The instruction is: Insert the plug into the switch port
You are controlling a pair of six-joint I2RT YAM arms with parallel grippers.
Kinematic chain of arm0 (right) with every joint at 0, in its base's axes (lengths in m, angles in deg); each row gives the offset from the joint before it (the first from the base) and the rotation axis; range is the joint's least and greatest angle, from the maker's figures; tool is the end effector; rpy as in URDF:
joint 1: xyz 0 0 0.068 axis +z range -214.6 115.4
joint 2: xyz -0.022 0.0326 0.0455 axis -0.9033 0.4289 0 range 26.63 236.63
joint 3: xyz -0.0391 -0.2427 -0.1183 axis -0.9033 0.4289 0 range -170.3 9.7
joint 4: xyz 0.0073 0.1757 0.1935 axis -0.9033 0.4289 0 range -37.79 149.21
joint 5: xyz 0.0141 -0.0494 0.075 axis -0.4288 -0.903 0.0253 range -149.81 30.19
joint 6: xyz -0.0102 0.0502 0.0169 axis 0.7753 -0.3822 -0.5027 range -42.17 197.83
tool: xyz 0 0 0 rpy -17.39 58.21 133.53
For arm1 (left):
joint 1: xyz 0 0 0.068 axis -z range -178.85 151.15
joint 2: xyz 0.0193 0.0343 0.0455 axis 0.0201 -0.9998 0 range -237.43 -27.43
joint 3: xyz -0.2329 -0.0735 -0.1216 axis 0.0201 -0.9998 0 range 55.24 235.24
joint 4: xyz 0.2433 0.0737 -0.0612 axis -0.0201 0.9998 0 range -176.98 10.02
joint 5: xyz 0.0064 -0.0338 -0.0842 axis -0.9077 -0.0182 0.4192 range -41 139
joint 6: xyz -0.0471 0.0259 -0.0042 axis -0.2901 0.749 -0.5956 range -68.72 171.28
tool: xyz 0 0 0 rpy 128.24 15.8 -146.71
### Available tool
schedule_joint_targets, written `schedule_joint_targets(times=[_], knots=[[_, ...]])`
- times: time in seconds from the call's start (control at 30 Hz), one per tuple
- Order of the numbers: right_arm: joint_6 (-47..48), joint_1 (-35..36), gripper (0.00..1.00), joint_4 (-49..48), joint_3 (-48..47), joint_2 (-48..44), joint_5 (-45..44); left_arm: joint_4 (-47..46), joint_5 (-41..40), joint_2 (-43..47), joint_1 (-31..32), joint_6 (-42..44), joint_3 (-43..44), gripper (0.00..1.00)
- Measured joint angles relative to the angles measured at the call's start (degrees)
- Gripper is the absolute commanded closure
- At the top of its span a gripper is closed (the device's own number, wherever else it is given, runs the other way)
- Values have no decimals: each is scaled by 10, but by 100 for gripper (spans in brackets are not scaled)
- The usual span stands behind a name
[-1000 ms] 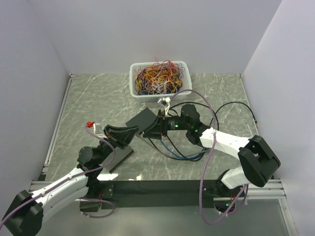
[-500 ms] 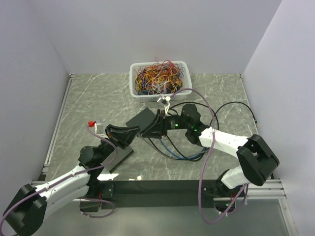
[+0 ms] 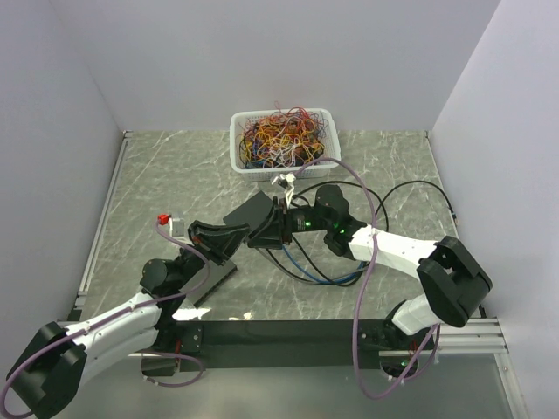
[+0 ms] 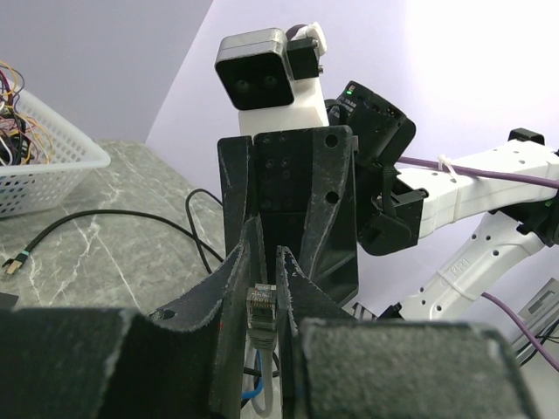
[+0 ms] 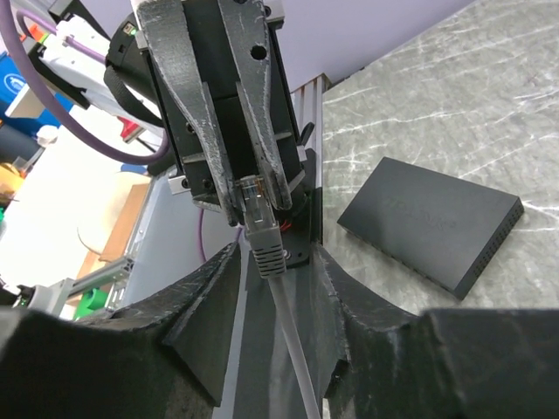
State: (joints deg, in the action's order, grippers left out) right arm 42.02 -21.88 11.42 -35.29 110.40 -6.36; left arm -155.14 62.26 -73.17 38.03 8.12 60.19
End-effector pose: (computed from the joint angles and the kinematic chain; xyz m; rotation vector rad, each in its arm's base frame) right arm 0.2122 0.2347 0.2725 -0.9566 1.5920 1.7216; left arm 0.1207 -0.1008 0.2379 0.1620 1.2020 -1.3651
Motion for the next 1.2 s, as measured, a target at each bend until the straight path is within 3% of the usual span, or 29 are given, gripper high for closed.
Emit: schedule_joint_targets(times=[0.13, 0.37, 0.47, 0.57, 0.6, 0.67, 0.77, 1.07, 1.17, 1.2], knots=[[4, 2, 67, 5, 0, 0, 0, -1, 0, 0, 0, 0, 0, 99], [11, 2, 98, 6, 0, 0, 2, 1, -3, -3, -1, -2, 0, 100], [12, 2, 100, 7, 0, 0, 0, 4, -9, -3, -1, -8, 0, 98], [15, 2, 100, 11, 0, 0, -4, 25, -18, -1, 0, -13, 5, 77], [17, 2, 100, 15, 0, 0, -7, 40, -23, 1, 0, -14, 10, 63], [21, 1, 100, 20, 0, 0, -12, 82, -35, 10, 0, -13, 23, 50], [28, 2, 100, 32, 0, -3, -17, 191, -88, 43, 0, -11, 52, 37], [77, 3, 100, 153, -25, -5, -98, 694, -381, 105, 0, -96, 244, 25], [92, 6, 100, 203, -60, 10, -140, 838, -428, 97, 0, -147, 288, 21], [97, 6, 100, 217, -71, 17, -153, 880, -433, 96, 0, -164, 292, 11]])
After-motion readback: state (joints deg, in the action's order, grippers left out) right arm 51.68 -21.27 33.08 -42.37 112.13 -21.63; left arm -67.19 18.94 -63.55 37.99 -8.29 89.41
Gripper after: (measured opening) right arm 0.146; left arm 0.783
